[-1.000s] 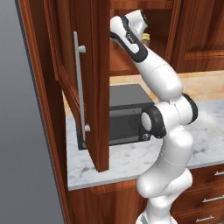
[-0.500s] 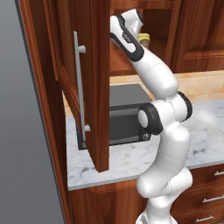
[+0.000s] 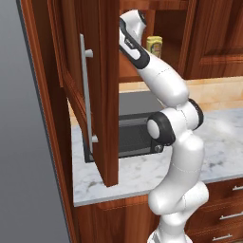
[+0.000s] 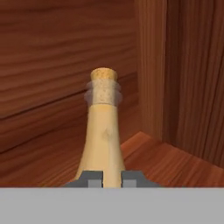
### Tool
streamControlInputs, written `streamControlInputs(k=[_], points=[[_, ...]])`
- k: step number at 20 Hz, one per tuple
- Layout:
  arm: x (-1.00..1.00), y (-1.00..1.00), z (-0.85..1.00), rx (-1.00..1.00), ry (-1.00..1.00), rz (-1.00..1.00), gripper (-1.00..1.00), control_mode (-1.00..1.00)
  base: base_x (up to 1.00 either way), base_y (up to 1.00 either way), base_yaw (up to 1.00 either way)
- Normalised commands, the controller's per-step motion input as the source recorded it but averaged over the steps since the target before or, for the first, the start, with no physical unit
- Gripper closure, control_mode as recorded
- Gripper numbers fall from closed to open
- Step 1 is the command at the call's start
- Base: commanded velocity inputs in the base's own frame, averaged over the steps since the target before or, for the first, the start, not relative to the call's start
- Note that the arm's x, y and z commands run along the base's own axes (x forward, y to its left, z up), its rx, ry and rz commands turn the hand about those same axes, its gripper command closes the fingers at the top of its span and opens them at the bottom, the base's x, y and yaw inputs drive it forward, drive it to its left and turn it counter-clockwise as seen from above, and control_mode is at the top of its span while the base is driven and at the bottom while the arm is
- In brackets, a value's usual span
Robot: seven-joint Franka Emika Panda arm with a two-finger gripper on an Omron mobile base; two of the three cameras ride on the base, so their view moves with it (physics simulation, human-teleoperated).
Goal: Move the oil and vinegar bottle and mustard from the cabinet to the dining counter.
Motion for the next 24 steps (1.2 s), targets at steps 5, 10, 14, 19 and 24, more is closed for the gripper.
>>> streamControlInputs(k=[5, 10, 14, 19, 24], points=[[-0.69, 0.00, 0.16, 0.00, -0.10, 0.00, 1.00, -1.00, 0.00, 0.00, 0.00], [-0.99, -0.05, 0.13, 0.01, -0.16, 0.00, 1.00, -1.00, 0.00, 0.00, 0.00], [-1.00, -0.20, 0.34, 0.05, -0.16, 0.00, 1.00, -1.00, 0.00, 0.00, 0.00], [-1.00, -0.44, 0.37, 0.07, -0.08, 0.00, 1.00, -1.00, 0.00, 0.00, 0.00], [-1.00, -0.71, 0.17, 0.08, 0.00, 0.00, 1.00, -1.00, 0.00, 0.00, 0.00]])
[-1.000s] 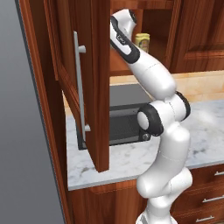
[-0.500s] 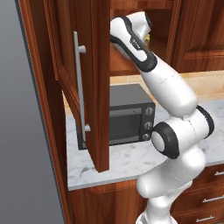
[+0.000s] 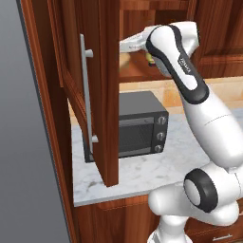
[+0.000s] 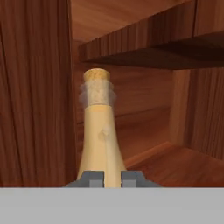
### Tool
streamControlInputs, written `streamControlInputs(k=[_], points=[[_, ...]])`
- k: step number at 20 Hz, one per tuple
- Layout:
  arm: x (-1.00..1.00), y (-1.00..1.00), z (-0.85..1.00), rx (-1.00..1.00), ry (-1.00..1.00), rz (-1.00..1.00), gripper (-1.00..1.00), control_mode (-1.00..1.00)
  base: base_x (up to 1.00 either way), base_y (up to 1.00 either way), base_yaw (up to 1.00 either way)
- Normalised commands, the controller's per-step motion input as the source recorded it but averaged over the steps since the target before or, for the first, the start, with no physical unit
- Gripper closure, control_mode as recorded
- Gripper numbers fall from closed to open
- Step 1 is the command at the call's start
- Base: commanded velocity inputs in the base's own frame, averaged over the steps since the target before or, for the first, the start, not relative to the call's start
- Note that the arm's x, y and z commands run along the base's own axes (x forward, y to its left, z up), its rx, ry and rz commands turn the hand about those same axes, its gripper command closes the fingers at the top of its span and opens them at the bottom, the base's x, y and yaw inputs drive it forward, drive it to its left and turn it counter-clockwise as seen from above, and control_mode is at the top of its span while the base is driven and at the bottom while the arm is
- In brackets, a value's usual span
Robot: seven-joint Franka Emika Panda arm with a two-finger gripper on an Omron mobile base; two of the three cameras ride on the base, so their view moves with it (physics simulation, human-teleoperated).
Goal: Move the oil and vinegar bottle and mustard from the cabinet to the dining counter.
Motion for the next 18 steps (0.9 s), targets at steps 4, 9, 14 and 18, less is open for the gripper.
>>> streamControlInputs(k=[4, 9, 14, 18], points=[[-1.00, -0.68, 0.10, 0.07, 0.00, 0.00, 1.00, -1.00, 0.00, 0.00, 0.00], [-1.00, -0.51, 0.00, 0.07, 0.00, 0.02, 1.00, -1.00, 0.00, 0.00, 0.00], [-1.00, -0.41, 0.00, 0.06, 0.00, 0.05, 1.00, -1.00, 0.00, 0.00, 0.00], [-1.00, -0.38, 0.00, 0.09, 0.00, 0.07, 1.00, -1.00, 0.00, 0.00, 0.00]])
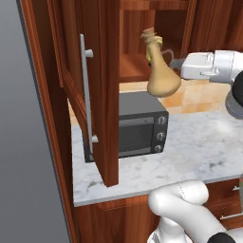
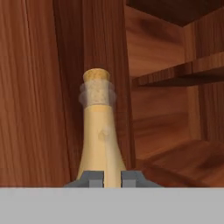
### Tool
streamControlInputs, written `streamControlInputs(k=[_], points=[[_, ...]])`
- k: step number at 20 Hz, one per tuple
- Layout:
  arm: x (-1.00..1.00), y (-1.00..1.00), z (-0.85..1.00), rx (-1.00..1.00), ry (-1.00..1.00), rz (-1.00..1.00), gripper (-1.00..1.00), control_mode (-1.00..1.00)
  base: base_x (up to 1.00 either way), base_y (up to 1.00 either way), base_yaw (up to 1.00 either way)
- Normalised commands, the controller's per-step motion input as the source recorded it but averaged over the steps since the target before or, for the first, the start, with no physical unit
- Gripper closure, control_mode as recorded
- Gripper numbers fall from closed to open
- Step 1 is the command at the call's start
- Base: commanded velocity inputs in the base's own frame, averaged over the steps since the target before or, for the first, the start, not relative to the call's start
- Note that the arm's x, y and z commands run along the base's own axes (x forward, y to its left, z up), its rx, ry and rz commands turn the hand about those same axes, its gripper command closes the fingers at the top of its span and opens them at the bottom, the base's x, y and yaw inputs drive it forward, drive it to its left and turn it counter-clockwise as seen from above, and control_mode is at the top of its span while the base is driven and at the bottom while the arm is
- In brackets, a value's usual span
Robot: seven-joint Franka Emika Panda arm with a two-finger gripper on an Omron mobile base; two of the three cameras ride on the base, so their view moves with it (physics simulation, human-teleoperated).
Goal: Move the oil and vinegar bottle and mustard from the cabinet to the dining counter.
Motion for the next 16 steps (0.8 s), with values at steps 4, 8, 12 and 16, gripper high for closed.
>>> streamControlInputs(k=[4, 8, 12, 16], points=[[-1.00, -0.39, -0.01, 0.11, 0.00, 0.08, 1.00, -1.00, 0.00, 0.00, 0.00], [-0.90, -0.32, -0.13, 0.08, 0.00, 0.05, 1.00, -1.00, 0.00, 0.00, 0.00], [-0.61, -0.32, -0.28, 0.04, 0.00, 0.03, 1.00, -1.00, 0.00, 0.00, 0.00], [-0.43, -0.30, -0.32, 0.03, 0.00, 0.02, 1.00, -1.00, 0.00, 0.00, 0.00]])
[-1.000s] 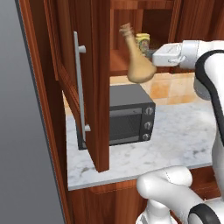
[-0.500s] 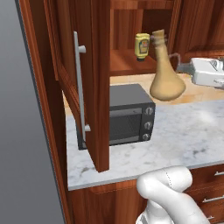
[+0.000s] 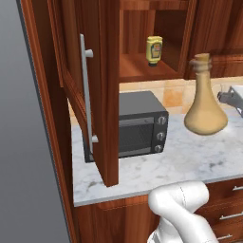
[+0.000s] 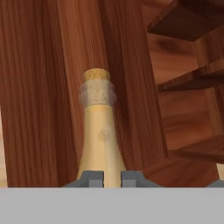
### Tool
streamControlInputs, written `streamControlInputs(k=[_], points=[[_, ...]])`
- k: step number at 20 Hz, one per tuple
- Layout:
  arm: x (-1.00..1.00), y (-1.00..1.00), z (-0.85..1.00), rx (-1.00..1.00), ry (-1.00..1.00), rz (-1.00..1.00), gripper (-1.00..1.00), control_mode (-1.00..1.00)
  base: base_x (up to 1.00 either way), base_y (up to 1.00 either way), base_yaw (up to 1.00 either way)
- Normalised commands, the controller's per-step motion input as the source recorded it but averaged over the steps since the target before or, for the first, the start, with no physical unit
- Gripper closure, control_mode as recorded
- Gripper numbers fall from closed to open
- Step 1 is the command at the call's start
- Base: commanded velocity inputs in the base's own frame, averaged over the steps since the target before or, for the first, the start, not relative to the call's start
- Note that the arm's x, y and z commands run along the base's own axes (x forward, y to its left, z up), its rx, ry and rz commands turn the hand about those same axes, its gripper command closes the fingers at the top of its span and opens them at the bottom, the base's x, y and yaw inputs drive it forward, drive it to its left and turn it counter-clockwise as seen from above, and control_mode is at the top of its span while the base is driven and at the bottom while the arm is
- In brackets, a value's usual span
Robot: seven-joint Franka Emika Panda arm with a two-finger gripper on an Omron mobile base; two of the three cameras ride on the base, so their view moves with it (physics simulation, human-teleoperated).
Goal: Move the oil and vinegar bottle and mustard from the cabinet to the dining counter.
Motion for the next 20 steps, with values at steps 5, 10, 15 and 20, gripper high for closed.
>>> streamControlInputs(k=[5, 10, 15, 20], points=[[-0.29, -0.26, -0.26, 0.02, 0.00, 0.00, 1.00, -1.00, 0.00, 0.00, 0.00], [-0.14, -0.26, -0.15, 0.06, 0.00, 0.00, 1.00, -1.00, 0.00, 0.00, 0.00], [-0.05, -0.04, -0.07, 0.01, 0.00, 0.00, 1.00, 1.00, -0.34, -0.06, 0.00], [0.00, 0.00, 0.00, 0.00, 0.00, 0.00, 1.00, 1.00, -1.00, -0.30, 0.00]])
